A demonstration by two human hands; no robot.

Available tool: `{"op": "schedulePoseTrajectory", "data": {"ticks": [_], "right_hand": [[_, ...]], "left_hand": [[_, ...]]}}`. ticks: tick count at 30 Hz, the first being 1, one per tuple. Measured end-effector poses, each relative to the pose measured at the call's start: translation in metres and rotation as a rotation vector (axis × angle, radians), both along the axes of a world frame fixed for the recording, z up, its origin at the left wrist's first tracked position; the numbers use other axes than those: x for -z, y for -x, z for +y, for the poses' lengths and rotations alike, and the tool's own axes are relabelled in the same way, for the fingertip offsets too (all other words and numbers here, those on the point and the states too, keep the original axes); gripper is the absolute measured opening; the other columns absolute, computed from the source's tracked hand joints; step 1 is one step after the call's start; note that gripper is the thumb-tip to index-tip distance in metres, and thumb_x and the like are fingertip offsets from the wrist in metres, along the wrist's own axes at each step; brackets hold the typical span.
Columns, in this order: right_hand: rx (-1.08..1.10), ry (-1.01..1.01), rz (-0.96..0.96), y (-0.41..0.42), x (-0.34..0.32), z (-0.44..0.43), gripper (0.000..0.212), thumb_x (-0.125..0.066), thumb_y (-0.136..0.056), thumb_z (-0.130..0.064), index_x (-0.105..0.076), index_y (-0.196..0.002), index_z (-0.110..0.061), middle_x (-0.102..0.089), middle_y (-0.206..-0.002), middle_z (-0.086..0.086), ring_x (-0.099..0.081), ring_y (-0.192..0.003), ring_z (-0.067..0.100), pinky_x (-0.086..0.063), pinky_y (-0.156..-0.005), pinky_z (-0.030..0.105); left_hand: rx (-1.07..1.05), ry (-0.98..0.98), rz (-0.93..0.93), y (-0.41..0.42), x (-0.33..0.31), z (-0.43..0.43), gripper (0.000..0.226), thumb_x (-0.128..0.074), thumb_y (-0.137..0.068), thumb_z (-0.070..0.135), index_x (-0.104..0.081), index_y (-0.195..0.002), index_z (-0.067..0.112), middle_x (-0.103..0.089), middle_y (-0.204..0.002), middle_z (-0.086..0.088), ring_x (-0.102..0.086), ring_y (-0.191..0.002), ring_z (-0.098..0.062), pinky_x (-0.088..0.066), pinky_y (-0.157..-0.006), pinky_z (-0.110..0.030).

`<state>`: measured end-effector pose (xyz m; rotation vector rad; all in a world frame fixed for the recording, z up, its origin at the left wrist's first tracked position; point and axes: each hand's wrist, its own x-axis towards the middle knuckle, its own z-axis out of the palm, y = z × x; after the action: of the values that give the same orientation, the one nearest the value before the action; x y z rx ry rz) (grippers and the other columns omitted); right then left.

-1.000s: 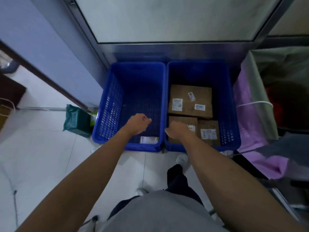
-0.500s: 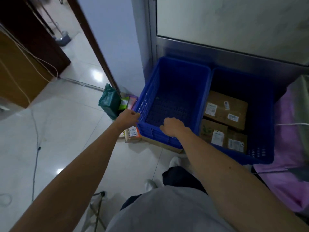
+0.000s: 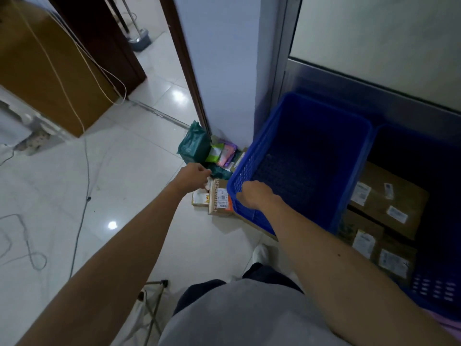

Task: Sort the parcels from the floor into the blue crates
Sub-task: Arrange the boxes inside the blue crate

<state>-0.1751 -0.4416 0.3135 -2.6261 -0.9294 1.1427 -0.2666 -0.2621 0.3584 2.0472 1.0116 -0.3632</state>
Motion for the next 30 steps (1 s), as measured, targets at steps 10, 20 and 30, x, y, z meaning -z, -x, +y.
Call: {"op": "schedulePoseTrajectory", "data": {"ticks": [10,20,30], "right_hand": [[-0.088,0.021,0.000,-0.015,0.017,0.093,0.032,-0.046,-0.101,-0.034,-0.061,-0.108,-0.007,-0.064,-0.112,0.016,-0.062,-0.103,0.035,-0.045,-0.075,0.036],[0.239,0.154,0.111,0.010,0.092,0.195,0.033,-0.043,-0.099,-0.036,-0.061,-0.111,-0.011,-0.063,-0.111,0.014,-0.059,-0.092,0.032,-0.045,-0.071,0.036],[0.443,0.194,0.214,0.008,0.194,0.254,0.036,-0.045,-0.094,-0.041,-0.062,-0.114,-0.016,-0.065,-0.110,0.009,-0.061,-0.090,0.029,-0.047,-0.068,0.034]], "left_hand": [[-0.072,0.040,0.029,-0.007,0.021,0.081,0.028,-0.052,-0.099,0.030,-0.065,-0.107,0.006,-0.074,-0.101,-0.009,-0.073,-0.085,-0.023,-0.056,-0.087,-0.037],[0.081,0.268,0.116,-0.026,0.116,0.205,0.023,-0.053,-0.097,0.030,-0.066,-0.104,0.012,-0.073,-0.098,-0.010,-0.071,-0.086,-0.026,-0.054,-0.072,-0.033],[0.083,0.435,0.225,-0.028,0.243,0.256,0.028,-0.055,-0.085,0.042,-0.069,-0.098,0.022,-0.071,-0.108,-0.010,-0.067,-0.101,-0.031,-0.053,-0.096,-0.044]]}}
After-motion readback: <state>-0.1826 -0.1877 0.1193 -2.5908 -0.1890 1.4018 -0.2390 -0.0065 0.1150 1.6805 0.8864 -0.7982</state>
